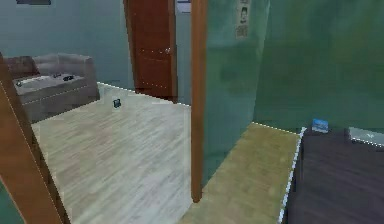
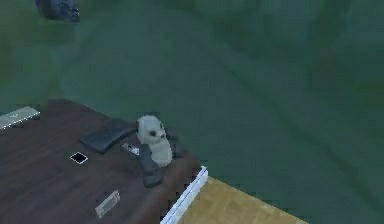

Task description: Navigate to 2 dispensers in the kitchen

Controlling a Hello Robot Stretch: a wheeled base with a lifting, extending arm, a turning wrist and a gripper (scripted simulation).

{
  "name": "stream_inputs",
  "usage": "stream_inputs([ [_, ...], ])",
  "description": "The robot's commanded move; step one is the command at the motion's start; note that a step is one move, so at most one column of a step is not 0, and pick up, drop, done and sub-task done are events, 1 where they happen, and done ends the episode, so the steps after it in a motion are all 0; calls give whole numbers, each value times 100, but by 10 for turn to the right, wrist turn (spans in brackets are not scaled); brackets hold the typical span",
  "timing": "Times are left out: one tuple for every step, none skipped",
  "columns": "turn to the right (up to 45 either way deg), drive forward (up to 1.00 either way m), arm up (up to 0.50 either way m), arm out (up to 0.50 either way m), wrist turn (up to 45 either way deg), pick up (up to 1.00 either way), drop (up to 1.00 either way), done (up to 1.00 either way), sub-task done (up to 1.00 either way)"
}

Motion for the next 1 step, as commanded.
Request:
stream_inputs([
  [-270, 0, 0, 0, 0, 0, 0, 0, 0],
])
